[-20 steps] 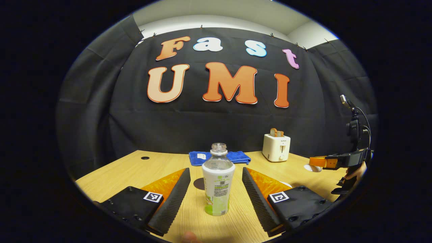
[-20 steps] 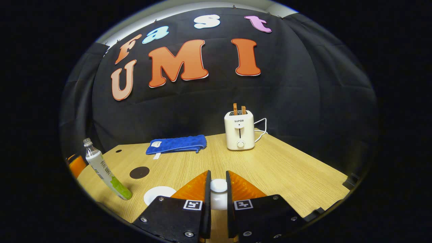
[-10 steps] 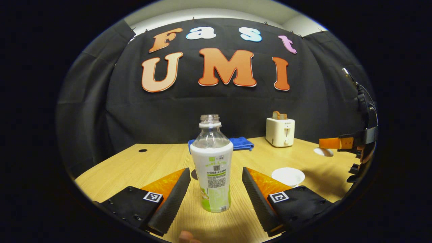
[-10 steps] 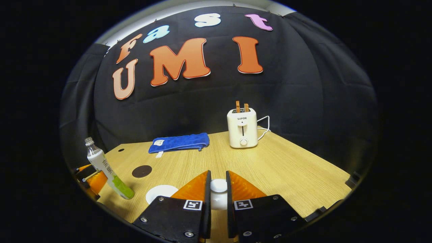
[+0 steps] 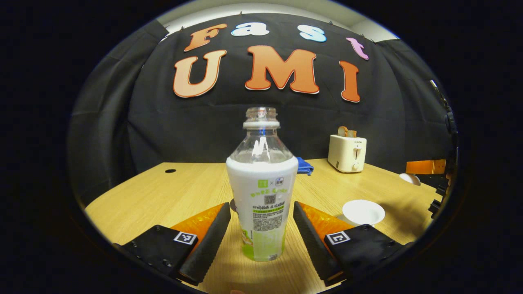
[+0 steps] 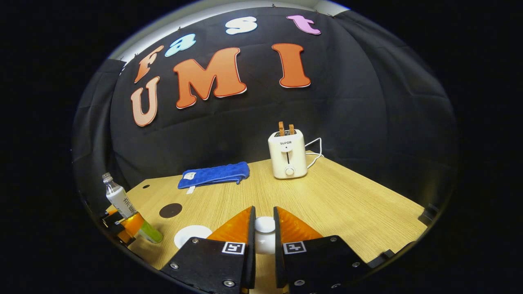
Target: Open the teacup lid with one hand, grasp the water bottle and pour water into the teacup with the other hand; after pouring, place the water bottle on the coaster and then close the teacup lid.
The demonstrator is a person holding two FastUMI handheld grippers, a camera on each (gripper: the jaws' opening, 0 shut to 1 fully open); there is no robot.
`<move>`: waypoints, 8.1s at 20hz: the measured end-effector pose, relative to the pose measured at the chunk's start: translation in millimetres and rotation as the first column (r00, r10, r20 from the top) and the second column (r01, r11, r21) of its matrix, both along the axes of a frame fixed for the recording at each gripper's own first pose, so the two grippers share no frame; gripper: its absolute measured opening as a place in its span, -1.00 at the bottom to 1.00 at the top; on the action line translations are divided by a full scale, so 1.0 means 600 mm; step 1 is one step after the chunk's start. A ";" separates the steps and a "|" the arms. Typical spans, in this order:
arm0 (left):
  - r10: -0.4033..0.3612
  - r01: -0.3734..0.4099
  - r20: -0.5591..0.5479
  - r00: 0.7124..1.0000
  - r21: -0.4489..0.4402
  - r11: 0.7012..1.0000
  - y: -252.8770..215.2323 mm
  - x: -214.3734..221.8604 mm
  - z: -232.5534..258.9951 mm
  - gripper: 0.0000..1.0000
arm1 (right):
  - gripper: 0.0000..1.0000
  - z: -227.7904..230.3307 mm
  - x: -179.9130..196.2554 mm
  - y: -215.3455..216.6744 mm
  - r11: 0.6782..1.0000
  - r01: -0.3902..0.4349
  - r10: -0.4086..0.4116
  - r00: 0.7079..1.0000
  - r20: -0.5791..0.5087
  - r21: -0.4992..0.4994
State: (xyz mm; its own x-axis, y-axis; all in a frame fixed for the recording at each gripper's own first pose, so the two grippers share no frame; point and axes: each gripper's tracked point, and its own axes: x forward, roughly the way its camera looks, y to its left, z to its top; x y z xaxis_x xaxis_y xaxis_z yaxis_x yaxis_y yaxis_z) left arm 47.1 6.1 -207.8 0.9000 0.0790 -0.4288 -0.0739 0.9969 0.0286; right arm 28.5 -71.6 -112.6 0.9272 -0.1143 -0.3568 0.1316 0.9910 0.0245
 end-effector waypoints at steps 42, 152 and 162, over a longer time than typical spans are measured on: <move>-0.409 0.643 -0.563 0.718 0.762 0.080 -0.075 0.048 -0.013 0.25 | -0.61 0.011 -0.016 -0.064 0.997 0.070 -0.070 0.998 0.002 0.015; -0.060 0.057 -0.111 0.992 -0.032 0.998 0.073 0.114 -0.028 0.76 | -0.60 -0.025 -0.010 -0.033 0.999 0.011 -0.010 0.998 -0.056 0.032; -0.030 0.030 0.004 1.000 0.012 0.999 0.077 -0.005 0.043 0.75 | -0.61 -0.050 0.012 0.158 0.979 -0.201 0.202 0.978 -0.049 0.033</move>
State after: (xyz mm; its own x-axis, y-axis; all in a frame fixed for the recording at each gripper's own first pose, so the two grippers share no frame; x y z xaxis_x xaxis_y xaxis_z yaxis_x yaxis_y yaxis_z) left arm 44.4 52.6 -181.9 0.9038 0.0567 -0.4242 -0.0437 0.9982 0.0402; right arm 35.5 23.2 -142.6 0.9104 0.0834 -0.4052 -0.0687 0.9963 0.0507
